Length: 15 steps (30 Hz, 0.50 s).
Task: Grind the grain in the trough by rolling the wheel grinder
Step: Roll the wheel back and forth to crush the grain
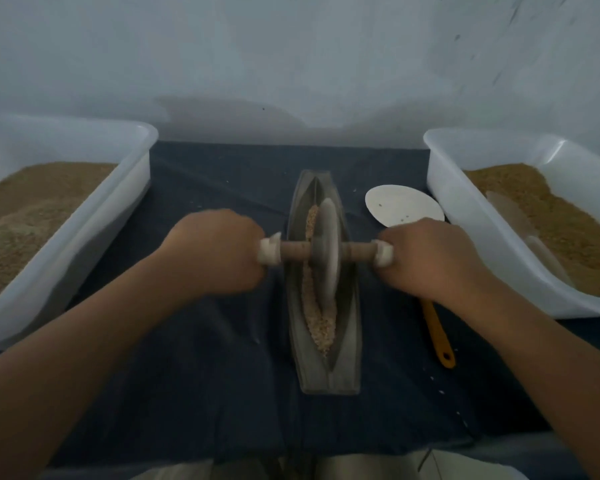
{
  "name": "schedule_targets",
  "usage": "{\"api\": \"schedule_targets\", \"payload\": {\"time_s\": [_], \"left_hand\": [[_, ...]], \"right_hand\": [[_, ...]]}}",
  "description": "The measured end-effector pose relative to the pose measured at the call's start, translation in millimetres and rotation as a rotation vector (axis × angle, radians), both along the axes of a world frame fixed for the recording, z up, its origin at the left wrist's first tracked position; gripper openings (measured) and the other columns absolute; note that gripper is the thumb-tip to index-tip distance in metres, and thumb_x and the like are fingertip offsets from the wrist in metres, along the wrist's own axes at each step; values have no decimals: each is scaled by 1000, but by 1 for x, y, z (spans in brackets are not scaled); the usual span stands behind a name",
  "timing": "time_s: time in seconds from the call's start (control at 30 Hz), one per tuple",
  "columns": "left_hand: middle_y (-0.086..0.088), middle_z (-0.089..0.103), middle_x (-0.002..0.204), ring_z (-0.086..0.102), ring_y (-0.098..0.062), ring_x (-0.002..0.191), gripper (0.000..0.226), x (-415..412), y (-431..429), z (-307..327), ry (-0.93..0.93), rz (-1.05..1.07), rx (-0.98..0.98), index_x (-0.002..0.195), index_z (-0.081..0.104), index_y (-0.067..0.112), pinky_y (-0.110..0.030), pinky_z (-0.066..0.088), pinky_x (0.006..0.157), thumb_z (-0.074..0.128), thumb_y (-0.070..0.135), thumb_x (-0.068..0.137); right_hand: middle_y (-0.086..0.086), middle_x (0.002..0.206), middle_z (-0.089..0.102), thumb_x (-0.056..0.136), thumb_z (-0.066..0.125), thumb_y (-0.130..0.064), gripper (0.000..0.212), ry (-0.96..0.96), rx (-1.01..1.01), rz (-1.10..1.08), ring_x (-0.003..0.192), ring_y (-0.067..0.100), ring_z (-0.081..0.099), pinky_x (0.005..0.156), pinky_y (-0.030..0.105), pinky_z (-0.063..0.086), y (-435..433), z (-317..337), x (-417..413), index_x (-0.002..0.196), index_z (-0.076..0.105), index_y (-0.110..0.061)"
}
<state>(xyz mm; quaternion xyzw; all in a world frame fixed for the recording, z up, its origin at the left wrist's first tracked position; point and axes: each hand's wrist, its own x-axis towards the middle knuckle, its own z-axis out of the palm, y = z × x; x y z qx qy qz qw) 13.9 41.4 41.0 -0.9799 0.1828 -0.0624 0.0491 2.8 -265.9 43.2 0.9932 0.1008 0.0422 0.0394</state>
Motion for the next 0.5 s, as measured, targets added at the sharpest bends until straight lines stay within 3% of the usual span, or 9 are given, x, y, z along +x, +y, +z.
{"api": "schedule_targets", "payload": {"time_s": [0.13,0.23,0.3,0.4,0.5], "left_hand": [[4,60,70,59,-23,65,30,61,-20,15,-17,115,-19,68,57,21,-33,51,63,59,46,83],[3,61,74,61,-25,70,26,69,-25,20,16,119,-33,72,59,21,-35,54,68,61,44,82],[6,61,73,61,-21,68,25,48,-15,14,68,47,-35,71,59,22,-31,51,64,61,46,80],[11,55,58,49,-3,52,31,6,10,-3,106,-78,-71,64,57,26,-22,34,48,49,56,69],[11,53,52,48,-3,48,36,-2,18,-13,170,-75,-122,59,55,27,-23,34,46,41,60,68]], "right_hand": [[-7,64,56,90,54,-44,30,-198,-2,-88,56,14,51,52,28,35,11,-3,56,65,53,-28],[-6,62,57,88,56,-41,28,-177,-5,-77,55,15,52,51,27,34,14,5,65,65,54,-27],[-6,60,57,86,56,-41,27,-144,-2,-47,53,14,53,50,26,33,10,6,47,64,55,-25],[-9,54,49,84,63,-43,31,-75,8,75,48,4,45,47,24,24,-2,1,-6,59,49,-29],[-10,49,45,75,59,-47,29,-92,24,146,44,3,44,43,24,30,-7,4,-18,56,45,-31]]}}
